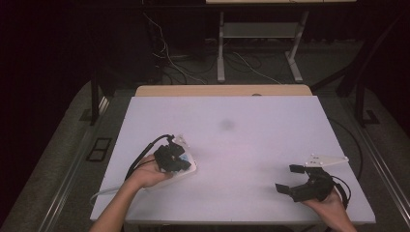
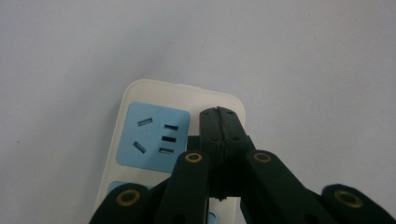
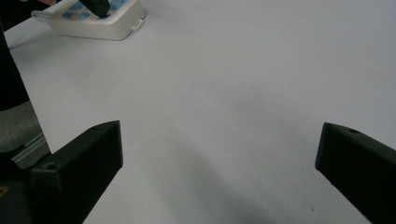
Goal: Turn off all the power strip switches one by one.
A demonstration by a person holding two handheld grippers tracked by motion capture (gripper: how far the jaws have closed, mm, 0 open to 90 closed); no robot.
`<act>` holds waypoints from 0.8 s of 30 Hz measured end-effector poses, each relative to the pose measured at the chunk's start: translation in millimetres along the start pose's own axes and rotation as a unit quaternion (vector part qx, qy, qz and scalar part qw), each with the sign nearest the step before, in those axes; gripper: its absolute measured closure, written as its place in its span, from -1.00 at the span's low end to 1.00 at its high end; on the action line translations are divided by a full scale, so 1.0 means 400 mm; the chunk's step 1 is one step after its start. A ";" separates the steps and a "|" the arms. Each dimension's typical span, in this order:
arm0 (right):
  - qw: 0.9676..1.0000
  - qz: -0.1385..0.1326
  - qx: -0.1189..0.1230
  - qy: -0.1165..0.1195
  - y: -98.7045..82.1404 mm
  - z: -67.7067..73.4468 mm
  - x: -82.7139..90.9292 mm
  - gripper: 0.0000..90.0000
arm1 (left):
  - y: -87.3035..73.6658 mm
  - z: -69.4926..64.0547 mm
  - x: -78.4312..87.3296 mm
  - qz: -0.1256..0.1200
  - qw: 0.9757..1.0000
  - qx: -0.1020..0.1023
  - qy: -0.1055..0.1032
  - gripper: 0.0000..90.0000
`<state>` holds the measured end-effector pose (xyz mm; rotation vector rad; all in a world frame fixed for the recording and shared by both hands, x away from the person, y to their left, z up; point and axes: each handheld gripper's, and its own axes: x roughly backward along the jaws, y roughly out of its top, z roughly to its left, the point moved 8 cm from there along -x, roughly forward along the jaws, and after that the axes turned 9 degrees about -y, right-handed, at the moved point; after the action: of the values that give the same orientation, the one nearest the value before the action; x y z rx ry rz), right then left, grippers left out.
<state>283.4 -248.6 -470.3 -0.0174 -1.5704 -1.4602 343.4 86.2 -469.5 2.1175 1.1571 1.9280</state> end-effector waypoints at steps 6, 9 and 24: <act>1.000 -0.003 -0.002 0.000 0.001 -0.002 0.002 -0.99 | -0.001 -0.001 0.001 -0.004 1.000 0.005 0.002 0.99; 1.000 -0.003 -0.001 0.000 0.001 -0.002 0.003 -0.99 | 0.004 0.000 0.012 -0.017 1.000 0.011 -0.004 0.98; 1.000 -0.005 -0.003 0.000 0.003 -0.002 0.003 -0.99 | 0.005 -0.020 0.088 -0.098 0.995 0.003 0.011 0.75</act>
<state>283.9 -249.8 -468.8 -0.0140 -1.5683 -1.4721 335.2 100.8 -437.3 1.9073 1.3212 1.8677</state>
